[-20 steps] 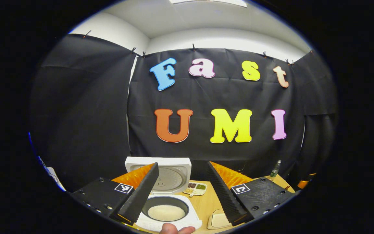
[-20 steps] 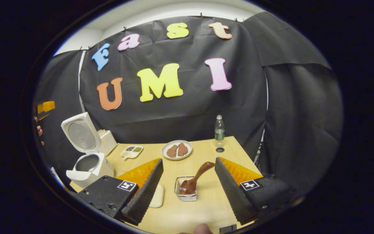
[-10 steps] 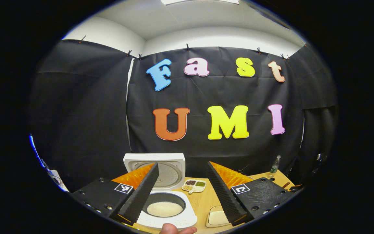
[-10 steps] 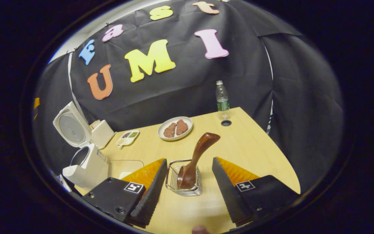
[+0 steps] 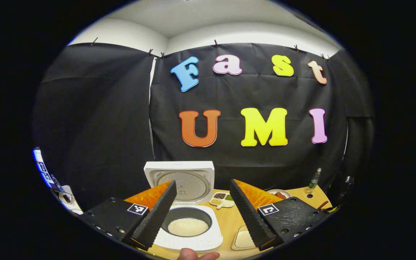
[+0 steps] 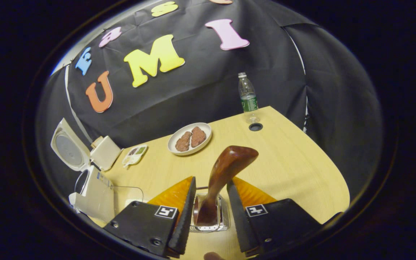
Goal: Close the left gripper, press the button to open the rice cooker; take a wooden spoon from the chopstick holder with the right hand, scoop a spoonful of rice and pour it into the rice cooker, then put the wooden spoon back into the chopstick holder.
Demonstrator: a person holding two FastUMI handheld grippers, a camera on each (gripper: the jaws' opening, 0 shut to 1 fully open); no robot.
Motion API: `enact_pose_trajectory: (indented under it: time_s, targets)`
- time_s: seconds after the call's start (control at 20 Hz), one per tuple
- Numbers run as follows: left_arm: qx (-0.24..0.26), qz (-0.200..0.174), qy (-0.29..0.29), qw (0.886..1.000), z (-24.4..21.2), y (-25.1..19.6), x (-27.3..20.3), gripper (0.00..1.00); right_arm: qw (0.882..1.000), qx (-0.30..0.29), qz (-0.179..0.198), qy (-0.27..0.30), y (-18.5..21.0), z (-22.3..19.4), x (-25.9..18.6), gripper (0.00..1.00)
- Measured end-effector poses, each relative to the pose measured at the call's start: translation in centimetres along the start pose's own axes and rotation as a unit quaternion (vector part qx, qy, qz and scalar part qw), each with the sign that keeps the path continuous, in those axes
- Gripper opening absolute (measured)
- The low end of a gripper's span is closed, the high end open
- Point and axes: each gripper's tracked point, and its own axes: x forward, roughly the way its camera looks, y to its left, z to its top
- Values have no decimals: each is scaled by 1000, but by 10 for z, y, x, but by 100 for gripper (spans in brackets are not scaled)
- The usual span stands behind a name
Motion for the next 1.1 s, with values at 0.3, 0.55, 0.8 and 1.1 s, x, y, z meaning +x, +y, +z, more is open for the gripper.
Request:
enact_pose_trajectory:
  time_s: [0.3, 0.55, 0.8, 1.1]
  targets:
    - [2, 3, 0, 1000, -3, 4, -1, 95, 1000, 8, -3, -15, 7, 13, -7, 29]
    - [-9, 6, -2, 1000, -9, 18, -10, 95, 1000, 4, -7, -19, 24, 19, -23, 22]
    - [-25, 10, -3, 1000, -21, 39, -20, 95, 998, -13, -11, -61, 48, 60, -60, 19]
    - [-32, 1, -10, 999, -32, 60, -39, 94, 994, -68, 4, -81, 117, 85, -105, 16]
